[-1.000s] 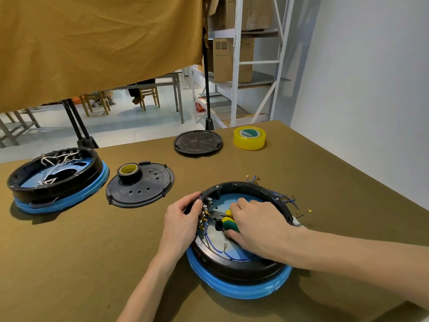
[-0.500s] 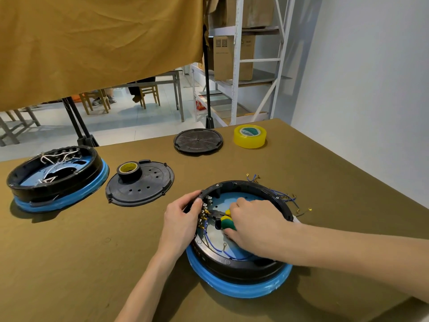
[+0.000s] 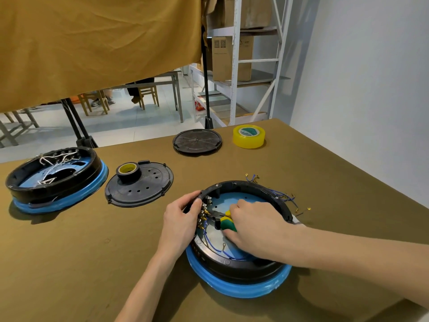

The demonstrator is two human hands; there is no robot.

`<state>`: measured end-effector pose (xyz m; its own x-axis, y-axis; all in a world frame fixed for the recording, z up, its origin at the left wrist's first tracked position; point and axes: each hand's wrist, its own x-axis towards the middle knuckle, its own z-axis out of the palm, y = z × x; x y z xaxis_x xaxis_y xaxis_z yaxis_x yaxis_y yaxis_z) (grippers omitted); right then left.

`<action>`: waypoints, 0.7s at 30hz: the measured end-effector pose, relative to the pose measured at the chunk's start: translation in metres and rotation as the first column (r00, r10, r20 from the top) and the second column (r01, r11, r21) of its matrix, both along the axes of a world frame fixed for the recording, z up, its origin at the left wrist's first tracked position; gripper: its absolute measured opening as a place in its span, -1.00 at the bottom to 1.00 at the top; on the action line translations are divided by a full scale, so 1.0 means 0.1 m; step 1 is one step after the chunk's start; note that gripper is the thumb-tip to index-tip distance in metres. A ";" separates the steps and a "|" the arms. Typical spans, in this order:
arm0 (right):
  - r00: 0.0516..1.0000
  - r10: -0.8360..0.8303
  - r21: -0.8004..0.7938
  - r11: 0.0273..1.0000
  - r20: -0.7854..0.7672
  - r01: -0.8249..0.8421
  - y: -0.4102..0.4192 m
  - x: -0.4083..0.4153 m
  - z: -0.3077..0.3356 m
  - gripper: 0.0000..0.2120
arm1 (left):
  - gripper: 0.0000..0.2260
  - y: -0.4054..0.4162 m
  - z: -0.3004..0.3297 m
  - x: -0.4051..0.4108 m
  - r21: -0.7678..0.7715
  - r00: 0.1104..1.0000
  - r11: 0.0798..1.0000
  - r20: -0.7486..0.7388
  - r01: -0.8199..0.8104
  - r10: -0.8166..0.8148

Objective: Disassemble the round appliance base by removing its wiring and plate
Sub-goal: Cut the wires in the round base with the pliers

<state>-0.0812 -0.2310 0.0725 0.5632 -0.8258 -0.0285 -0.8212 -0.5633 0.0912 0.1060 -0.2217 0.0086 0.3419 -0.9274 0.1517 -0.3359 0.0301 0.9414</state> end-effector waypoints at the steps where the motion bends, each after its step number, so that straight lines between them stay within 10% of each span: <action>1: 1.000 0.003 -0.010 1.000 -0.005 -0.003 0.01 0.00 -0.02 -0.54 | -0.72 0.00 0.00 0.00 -0.001 1.000 1.000 0.006 0.000 0.000; 21: 0.998 0.059 -0.079 0.995 -0.003 -0.059 0.04 -0.01 -0.15 -0.52 | -0.73 0.01 0.01 -0.01 0.003 0.999 1.000 0.032 0.014 -0.014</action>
<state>-0.0822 -0.2270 0.0580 0.6112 -0.7907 0.0346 -0.7866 -0.6019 0.1377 0.1046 -0.2210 0.0093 0.3237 -0.9326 0.1600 -0.3651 0.0329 0.9304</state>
